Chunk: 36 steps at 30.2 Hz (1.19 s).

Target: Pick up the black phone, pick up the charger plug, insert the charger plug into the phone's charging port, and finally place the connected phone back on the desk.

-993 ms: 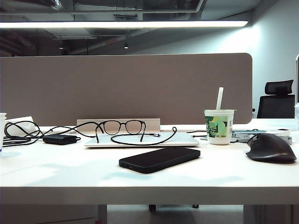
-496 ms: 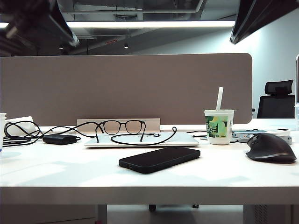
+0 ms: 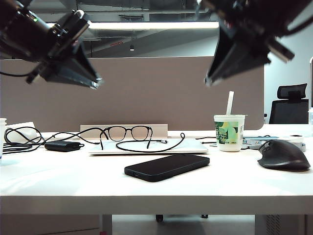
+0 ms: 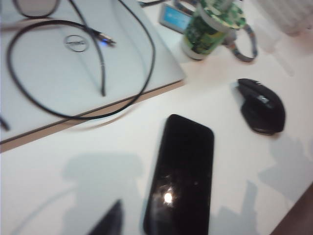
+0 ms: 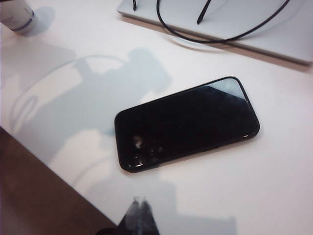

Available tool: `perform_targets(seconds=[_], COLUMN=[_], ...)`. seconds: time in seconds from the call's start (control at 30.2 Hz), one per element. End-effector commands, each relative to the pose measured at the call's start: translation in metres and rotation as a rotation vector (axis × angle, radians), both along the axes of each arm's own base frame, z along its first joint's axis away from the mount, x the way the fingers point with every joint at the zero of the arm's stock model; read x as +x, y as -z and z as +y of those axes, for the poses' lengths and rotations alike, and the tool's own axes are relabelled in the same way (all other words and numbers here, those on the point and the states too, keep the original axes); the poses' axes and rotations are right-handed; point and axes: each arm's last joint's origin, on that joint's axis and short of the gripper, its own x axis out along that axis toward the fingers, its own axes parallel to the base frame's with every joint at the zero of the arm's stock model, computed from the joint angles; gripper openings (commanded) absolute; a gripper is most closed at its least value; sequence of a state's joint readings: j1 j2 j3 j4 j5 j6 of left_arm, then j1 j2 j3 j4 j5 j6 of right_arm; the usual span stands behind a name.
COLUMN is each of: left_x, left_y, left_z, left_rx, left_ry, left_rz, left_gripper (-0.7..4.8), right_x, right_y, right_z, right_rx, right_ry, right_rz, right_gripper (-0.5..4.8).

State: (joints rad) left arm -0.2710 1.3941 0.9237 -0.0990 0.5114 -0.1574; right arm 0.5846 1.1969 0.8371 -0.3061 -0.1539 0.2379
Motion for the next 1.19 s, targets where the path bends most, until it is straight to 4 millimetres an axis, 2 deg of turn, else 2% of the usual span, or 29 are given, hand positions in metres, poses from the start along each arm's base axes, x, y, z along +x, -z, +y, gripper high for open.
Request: perform_targets(seconds=[0.03, 0.17, 0.2, 0.23, 0.26, 0.33, 0.56, 0.86, 0.99, 1.19], left_x=[0.007, 0.015, 0.016, 0.018, 0.020, 0.023, 0.032, 0.039, 0.042, 0.054], left_y=[0.003, 0.016, 0.019, 0.023, 0.028, 0.037, 0.060, 0.076, 0.075, 0.064], left_z=[-0.005, -0.009, -0.010, -0.011, -0.012, -0.015, -0.024, -0.035, -0.044, -0.063], left_rx=[-0.021, -0.033, -0.037, -0.041, -0.047, -0.059, -0.088, -0.110, -0.077, -0.046], left_ry=[0.034, 0.037, 0.047, 0.056, 0.074, 0.106, 0.176, 0.147, 0.129, 0.184], left_rz=[-0.036, 0.009, 0.021, 0.034, 0.051, 0.082, 0.132, 0.172, 0.157, 0.190], left_gripper=[1.52, 1.60, 1.94, 2.60, 3.55, 4.77, 4.79, 4.79, 4.79, 4.79], right_x=[0.004, 0.010, 0.011, 0.013, 0.016, 0.020, 0.033, 0.038, 0.038, 0.038], right_y=[0.011, 0.027, 0.030, 0.033, 0.037, 0.043, 0.059, 0.064, 0.065, 0.065], right_z=[0.002, 0.006, 0.008, 0.009, 0.011, 0.013, 0.021, 0.020, 0.019, 0.019], right_rx=[-0.002, -0.038, -0.043, -0.048, -0.051, -0.053, -0.061, -0.128, -0.141, -0.140], right_ry=[-0.002, -0.002, -0.003, -0.003, -0.003, -0.003, 0.016, 0.107, 0.132, 0.115], right_rz=[0.002, 0.056, 0.064, 0.071, 0.076, 0.080, 0.064, 0.034, 0.023, 0.020], right_gripper=[-0.06, -0.06, -0.06, -0.06, -0.06, -0.06, -0.06, -0.06, -0.06, -0.06])
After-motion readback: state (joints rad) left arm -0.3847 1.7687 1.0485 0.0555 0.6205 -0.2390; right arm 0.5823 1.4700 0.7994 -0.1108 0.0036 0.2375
